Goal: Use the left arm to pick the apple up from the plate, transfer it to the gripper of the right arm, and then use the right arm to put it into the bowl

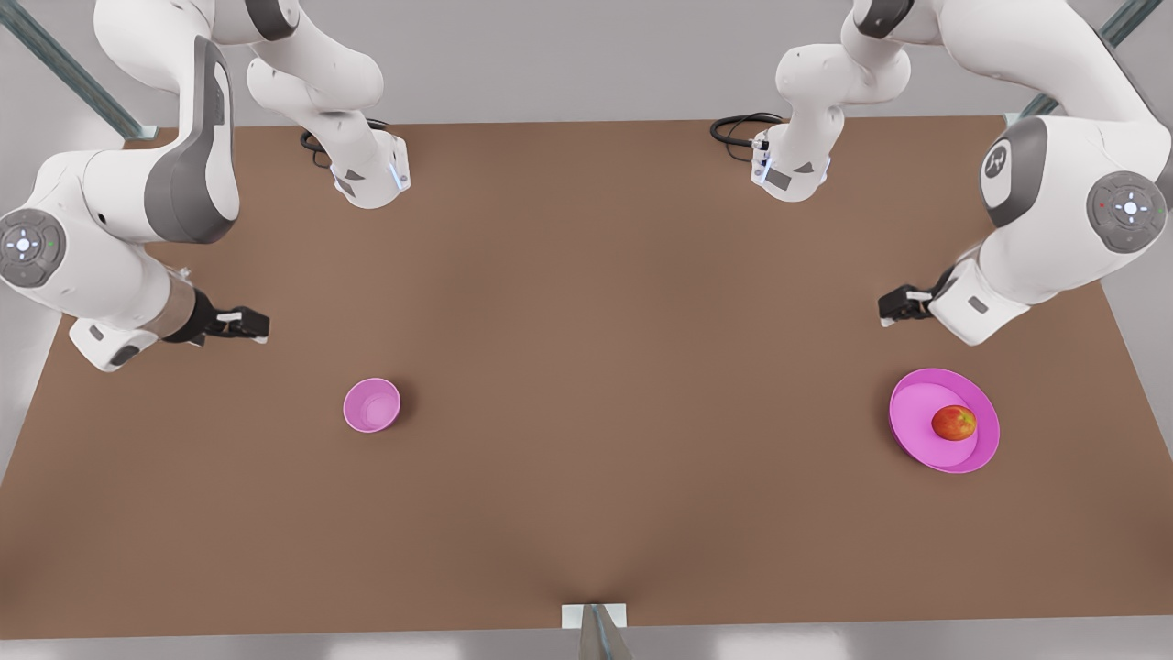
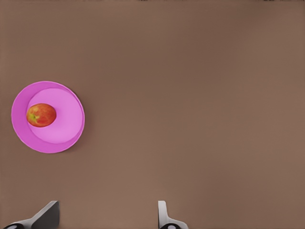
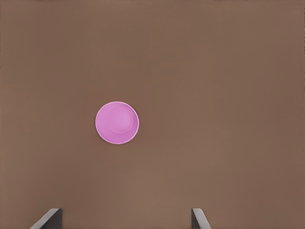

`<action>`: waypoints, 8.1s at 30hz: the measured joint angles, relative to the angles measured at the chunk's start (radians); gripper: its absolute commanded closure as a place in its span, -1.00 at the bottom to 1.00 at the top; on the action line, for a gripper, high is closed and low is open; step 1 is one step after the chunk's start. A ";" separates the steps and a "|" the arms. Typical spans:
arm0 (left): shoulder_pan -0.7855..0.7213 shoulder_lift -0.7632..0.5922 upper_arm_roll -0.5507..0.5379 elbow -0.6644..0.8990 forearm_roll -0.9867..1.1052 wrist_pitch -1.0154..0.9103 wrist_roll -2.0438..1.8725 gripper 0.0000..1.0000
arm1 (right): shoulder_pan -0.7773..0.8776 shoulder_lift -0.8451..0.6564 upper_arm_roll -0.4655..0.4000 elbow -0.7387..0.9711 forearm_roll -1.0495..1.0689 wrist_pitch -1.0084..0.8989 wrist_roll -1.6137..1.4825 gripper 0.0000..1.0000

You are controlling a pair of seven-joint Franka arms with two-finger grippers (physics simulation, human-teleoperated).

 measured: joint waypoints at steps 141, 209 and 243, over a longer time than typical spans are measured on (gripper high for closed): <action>-0.531 0.709 -0.303 0.245 -1.253 1.424 2.104 -0.40 | 0.086 0.579 0.097 0.063 1.488 0.203 -0.595 -1.00; -0.364 0.307 0.378 -0.140 -0.674 0.923 1.806 -1.00 | -0.161 0.413 0.139 -0.203 1.077 0.119 -0.768 -0.37; -0.031 -0.011 0.049 -0.090 -0.020 0.255 0.156 -1.00 | 0.014 -0.110 0.092 -0.091 -0.006 0.081 -0.594 -1.00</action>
